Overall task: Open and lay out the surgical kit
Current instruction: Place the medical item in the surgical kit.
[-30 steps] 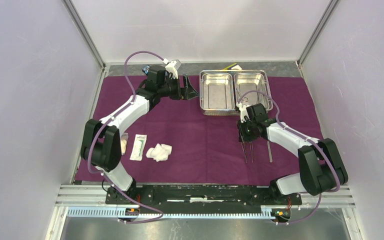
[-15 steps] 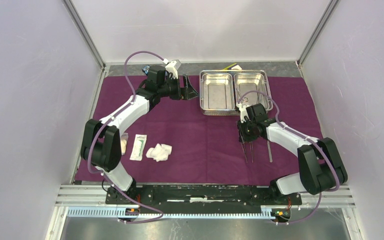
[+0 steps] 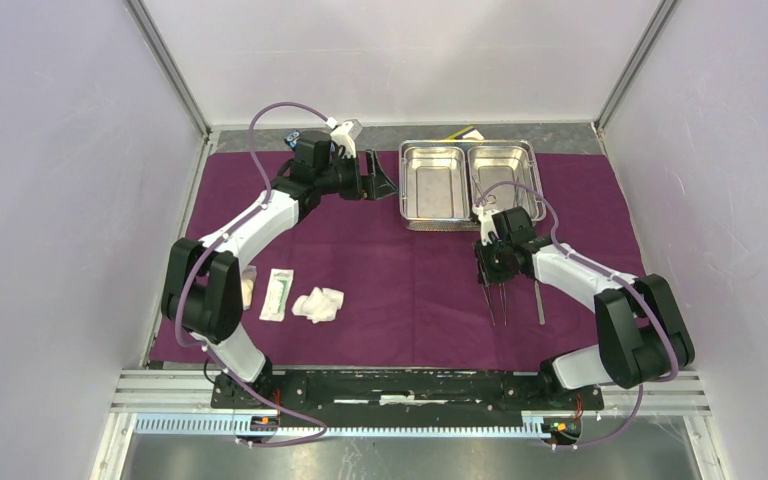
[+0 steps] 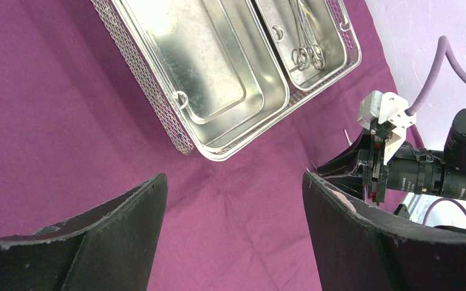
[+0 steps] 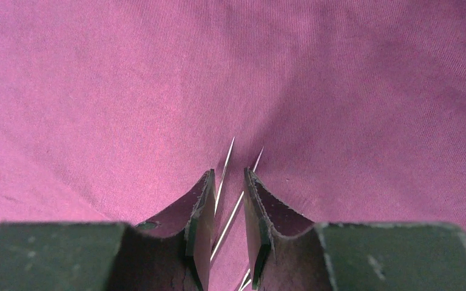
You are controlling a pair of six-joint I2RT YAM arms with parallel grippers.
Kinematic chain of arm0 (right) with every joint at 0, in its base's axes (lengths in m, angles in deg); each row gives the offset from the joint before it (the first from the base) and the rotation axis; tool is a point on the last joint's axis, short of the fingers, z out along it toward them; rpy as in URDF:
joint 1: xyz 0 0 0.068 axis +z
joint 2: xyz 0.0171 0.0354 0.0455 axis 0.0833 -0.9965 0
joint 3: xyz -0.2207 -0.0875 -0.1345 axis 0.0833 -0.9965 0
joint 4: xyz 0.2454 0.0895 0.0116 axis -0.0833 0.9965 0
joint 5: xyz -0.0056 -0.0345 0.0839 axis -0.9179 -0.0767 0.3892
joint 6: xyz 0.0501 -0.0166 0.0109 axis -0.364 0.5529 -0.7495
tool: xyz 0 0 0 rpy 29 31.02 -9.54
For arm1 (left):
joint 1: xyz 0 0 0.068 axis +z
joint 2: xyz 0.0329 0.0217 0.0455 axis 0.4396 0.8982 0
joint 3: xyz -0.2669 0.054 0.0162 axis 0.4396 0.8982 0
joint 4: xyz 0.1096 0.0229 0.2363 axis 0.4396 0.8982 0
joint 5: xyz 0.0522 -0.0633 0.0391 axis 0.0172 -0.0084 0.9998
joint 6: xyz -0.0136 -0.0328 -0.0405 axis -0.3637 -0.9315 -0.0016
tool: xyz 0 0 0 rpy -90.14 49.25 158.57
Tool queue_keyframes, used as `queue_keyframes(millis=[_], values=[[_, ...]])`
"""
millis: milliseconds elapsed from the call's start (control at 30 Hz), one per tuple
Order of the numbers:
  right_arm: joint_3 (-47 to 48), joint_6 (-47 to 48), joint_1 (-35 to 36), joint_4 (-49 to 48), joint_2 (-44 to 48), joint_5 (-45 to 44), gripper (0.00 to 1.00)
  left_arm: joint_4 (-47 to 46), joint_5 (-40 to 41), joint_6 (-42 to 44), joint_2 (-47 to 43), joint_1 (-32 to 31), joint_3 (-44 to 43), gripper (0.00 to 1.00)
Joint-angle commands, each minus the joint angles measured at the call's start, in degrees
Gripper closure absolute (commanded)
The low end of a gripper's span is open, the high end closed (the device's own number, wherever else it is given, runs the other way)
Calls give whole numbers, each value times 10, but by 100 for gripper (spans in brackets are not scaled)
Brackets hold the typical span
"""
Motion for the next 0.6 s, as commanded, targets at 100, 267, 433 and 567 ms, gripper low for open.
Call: queue_keyframes(millis=[100, 267, 433, 567], values=[[20, 3, 13, -7, 27, 0, 70, -25, -8, 26, -10, -2, -1, 12], [24, 6, 24, -8, 39, -3, 70, -23, -8, 28, -14, -1, 1, 12], [16, 10, 25, -8, 38, -16, 70, -23, -7, 27, -16, -2, 2, 12], [15, 12, 25, -10, 36, -21, 70, -23, -7, 27, -17, -2, 3, 12]])
